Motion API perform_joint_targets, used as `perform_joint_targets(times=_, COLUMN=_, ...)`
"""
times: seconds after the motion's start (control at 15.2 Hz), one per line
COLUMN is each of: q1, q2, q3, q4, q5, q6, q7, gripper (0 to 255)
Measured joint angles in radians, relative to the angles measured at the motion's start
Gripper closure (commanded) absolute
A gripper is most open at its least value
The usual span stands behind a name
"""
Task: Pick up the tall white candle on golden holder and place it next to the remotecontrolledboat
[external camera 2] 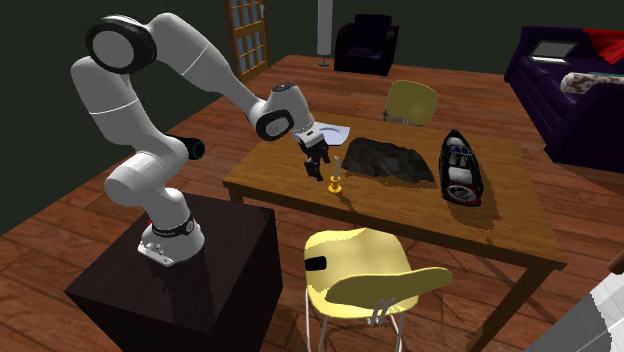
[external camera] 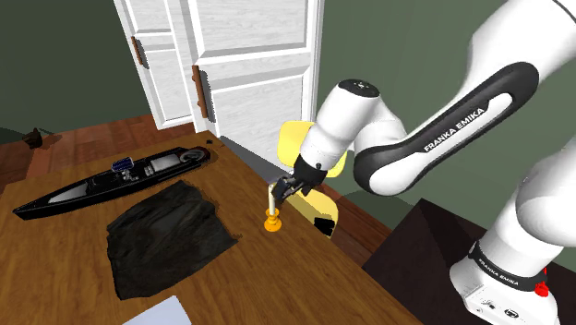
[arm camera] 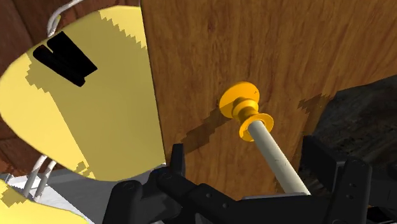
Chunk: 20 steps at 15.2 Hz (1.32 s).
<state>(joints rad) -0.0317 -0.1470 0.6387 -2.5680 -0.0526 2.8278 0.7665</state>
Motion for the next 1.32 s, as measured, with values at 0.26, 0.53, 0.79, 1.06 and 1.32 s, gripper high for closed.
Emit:
perform_joint_targets(times=0.26, q1=-0.122, q2=0.166, q3=0.099, q4=0.089, q5=-0.445, q6=0.064, q7=0.365, gripper=0)
perform_joint_targets(times=0.53, q1=-0.1, q2=0.257, q3=0.052, q4=0.136, q5=-0.67, q6=0.07, q7=0.536, gripper=0)
perform_joint_targets(times=0.79, q1=-0.069, q2=0.308, q3=0.011, q4=0.165, q5=-0.779, q6=0.07, q7=0.618, gripper=0)
perform_joint_targets(times=1.06, q1=-0.066, q2=0.312, q3=0.006, q4=0.167, q5=-0.789, q6=0.071, q7=0.627, gripper=0)
perform_joint_targets(times=1.32, q1=-0.066, q2=0.312, q3=0.007, q4=0.167, q5=-0.79, q6=0.072, q7=0.627, gripper=255)
